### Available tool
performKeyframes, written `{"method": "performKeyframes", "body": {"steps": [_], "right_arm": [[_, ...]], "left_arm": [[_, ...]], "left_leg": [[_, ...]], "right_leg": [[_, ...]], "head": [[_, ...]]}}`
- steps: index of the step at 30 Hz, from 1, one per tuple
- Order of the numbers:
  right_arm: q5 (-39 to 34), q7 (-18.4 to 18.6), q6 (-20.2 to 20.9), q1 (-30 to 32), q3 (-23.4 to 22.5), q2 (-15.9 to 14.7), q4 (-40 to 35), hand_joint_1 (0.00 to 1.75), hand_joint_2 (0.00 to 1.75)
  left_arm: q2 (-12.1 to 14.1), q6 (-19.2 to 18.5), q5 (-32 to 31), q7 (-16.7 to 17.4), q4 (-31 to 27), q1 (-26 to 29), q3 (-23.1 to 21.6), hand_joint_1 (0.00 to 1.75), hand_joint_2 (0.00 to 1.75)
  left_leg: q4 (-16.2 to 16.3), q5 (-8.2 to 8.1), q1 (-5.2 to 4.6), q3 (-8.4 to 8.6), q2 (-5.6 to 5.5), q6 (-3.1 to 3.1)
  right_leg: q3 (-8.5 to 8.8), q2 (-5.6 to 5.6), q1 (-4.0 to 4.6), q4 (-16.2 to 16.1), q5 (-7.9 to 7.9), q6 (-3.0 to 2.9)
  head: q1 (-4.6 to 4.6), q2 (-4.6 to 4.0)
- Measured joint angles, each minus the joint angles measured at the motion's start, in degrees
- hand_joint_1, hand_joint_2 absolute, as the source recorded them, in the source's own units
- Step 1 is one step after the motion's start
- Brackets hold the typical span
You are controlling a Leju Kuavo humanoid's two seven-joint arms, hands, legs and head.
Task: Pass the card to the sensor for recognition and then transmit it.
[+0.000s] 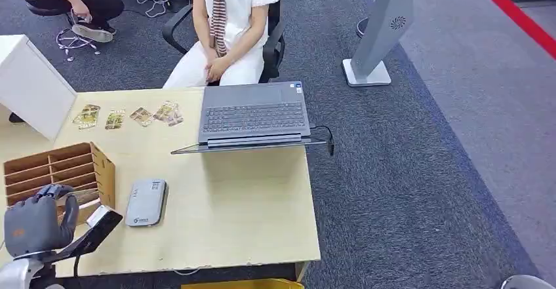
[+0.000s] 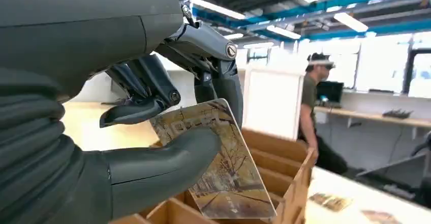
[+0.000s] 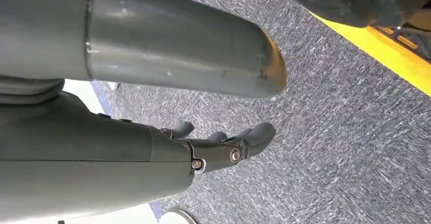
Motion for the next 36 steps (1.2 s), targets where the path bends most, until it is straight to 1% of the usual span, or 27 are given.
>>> {"method": "performKeyframes", "body": {"steps": [4,7,9,11,12,13,16,20,22,26,30,33,36], "right_arm": [[-0.02,0.15,-0.13,0.03,-0.63,0.00,0.00,0.00,0.00],[0.00,0.07,-0.15,0.02,-0.94,0.00,0.00,0.00,0.00],[0.00,-0.02,-0.13,0.03,-1.07,0.00,0.00,0.00,0.00],[0.04,-0.26,-0.11,0.03,-1.16,0.00,0.00,0.00,0.00],[0.15,-0.50,-0.09,0.03,-1.16,0.00,0.00,0.00,0.00],[0.24,-0.85,-0.02,-0.02,-1.16,0.00,0.00,0.00,0.00],[0.37,-1.05,0.22,-0.51,-1.16,0.00,0.00,0.00,0.00],[1.07,-0.06,0.68,-1.13,-1.16,0.20,0.00,0.00,0.00],[1.29,0.41,0.81,-1.31,-1.16,0.42,0.02,0.00,0.00],[1.29,0.52,0.92,-1.33,-1.16,0.77,0.04,0.00,0.00],[1.36,0.74,0.90,-1.42,-1.16,1.14,0.07,0.00,0.00],[1.38,1.03,0.90,-1.42,-1.16,1.42,0.11,0.00,0.00],[1.38,0.96,0.90,-1.42,-1.16,1.60,0.11,0.00,0.00]], "left_arm": [[-0.22,0.30,0.67,-0.70,-6.41,2.14,-0.46,1.75,1.75],[-0.22,0.28,1.00,-0.81,-9.66,2.45,-0.87,1.75,1.75],[-0.22,0.15,1.00,-0.81,-11.06,2.25,-1.03,1.75,1.75],[-0.20,0.09,0.92,-0.59,-11.27,1.50,-1.33,1.75,1.75],[-0.15,0.06,0.52,-0.26,-11.12,0.42,-1.42,1.75,1.75],[0.00,0.06,0.06,0.35,-10.66,-1.81,-1.51,1.75,1.75],[0.46,0.48,-0.92,0.55,-5.43,-9.57,-1.79,1.75,1.75],[0.55,3.72,-3.50,0.59,6.88,-22.07,-2.66,1.75,1.75],[0.55,4.28,-4.13,0.94,11.58,-26.60,-2.91,1.75,1.75],[0.57,5.14,-5.16,1.77,18.03,-31.96,-3.61,1.75,1.75],[0.90,5.53,-4.94,1.64,24.64,-36.07,-3.74,1.75,1.75],[0.87,6.19,-4.50,1.38,27.31,-37.29,-3.83,1.75,1.75],[0.90,6.60,-4.61,1.55,29.38,-37.33,-4.17,1.75,1.75]], "left_leg": [[0.00,-0.02,-0.02,-0.01,-0.02,0.03],[0.00,-0.02,-0.03,-0.01,-0.03,0.04],[0.01,-0.02,-0.05,0.01,-0.03,0.04],[0.02,-0.01,-0.12,0.03,-0.03,0.03],[0.04,0.02,-0.14,0.02,-0.04,0.07],[0.05,0.06,-0.11,-0.07,-0.10,0.05],[0.05,0.19,-0.12,-0.09,-0.19,-0.01],[0.05,0.37,-0.09,-0.14,-0.17,-0.07],[0.05,0.40,-0.06,-0.12,-0.08,-0.11],[0.06,0.42,-0.07,-0.11,-0.03,-0.10],[0.06,0.43,-0.07,-0.13,0.00,-0.13],[0.06,0.43,-0.07,-0.13,0.00,-0.13],[0.06,0.43,-0.07,-0.14,-0.01,-0.13]], "right_leg": [[0.00,-0.01,0.00,-0.02,-0.05,0.07],[0.01,-0.01,0.00,-0.03,-0.04,0.07],[0.00,-0.01,-0.01,-0.04,-0.04,0.07],[-0.02,-0.01,0.00,-0.05,-0.04,0.07],[-0.05,-0.02,0.01,-0.05,-0.03,0.08],[-0.04,-0.11,0.04,-0.05,-0.03,0.09],[-0.02,-0.23,0.03,-0.03,0.09,0.05],[-0.05,-0.25,0.02,-0.02,0.31,-0.05],[-0.07,-0.17,0.01,-0.01,0.41,-0.10],[-0.12,-0.06,0.02,-0.01,0.42,-0.11],[-0.14,-0.02,0.02,-0.01,0.42,-0.11],[-0.15,-0.02,0.02,-0.02,0.42,-0.12],[-0.15,-0.03,0.02,-0.02,0.41,-0.11]], "head": [[0.02,0.00],[0.02,0.02],[0.00,0.00],[0.00,0.00],[0.00,0.00],[0.04,0.00],[0.00,0.00],[0.00,0.00],[0.07,0.00],[0.04,0.00],[0.04,0.00],[0.02,0.00],[0.04,0.02]]}}
